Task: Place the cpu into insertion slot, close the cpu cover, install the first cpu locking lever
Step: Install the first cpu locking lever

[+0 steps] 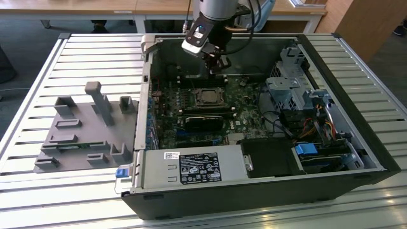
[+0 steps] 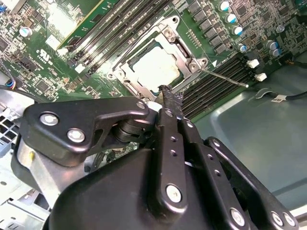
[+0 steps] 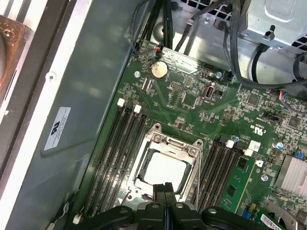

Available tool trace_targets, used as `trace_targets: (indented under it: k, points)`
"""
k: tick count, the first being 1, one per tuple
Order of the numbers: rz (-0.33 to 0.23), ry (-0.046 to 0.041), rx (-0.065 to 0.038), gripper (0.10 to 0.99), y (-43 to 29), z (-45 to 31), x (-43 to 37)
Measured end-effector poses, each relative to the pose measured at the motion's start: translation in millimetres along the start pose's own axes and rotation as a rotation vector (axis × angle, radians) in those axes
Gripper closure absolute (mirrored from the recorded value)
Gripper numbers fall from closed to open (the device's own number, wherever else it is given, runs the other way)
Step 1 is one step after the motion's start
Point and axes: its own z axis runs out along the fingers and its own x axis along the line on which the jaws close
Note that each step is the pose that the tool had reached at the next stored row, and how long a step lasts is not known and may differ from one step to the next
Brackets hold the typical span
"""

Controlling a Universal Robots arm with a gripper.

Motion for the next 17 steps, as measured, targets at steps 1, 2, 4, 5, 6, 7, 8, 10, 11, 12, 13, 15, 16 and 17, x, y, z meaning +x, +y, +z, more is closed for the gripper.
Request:
trace_targets:
  k: [1, 2, 4, 5, 6, 7, 8, 10, 11, 12, 13, 15, 16, 17]
  points:
    - [-0.003, 0.0, 0.0, 0.98, 0.0, 0.0, 0.0]
    - [-0.006, 0.0001, 0.0, 0.98, 0.0, 0.0, 0.0]
    - [-0.011, 0.0001, 0.0, 0.98, 0.0, 0.0, 0.0]
    - [-0.013, 0.0001, 0.0, 0.98, 0.0, 0.0, 0.0]
    - [-0.014, 0.0001, 0.0, 0.98, 0.0, 0.0, 0.0]
    - [-0.016, 0.0001, 0.0, 0.98, 0.0, 0.0, 0.0]
    - [-0.017, 0.0001, 0.0, 0.98, 0.0, 0.0, 0.0]
    - [-0.019, 0.0001, 0.0, 0.98, 0.0, 0.0, 0.0]
    - [-0.019, 0.0002, 0.0, 0.98, 0.0, 0.0, 0.0]
    - [-0.02, 0.0002, 0.0, 0.98, 0.0, 0.0, 0.0]
    - [-0.021, 0.0002, 0.0, 0.98, 0.0, 0.0, 0.0]
    - [-0.024, 0.0002, 0.0, 0.98, 0.0, 0.0, 0.0]
    - [-0.027, 0.0002, 0.0, 0.98, 0.0, 0.0, 0.0]
    - [-0.03, 0.0002, 0.0, 0.98, 0.0, 0.0, 0.0]
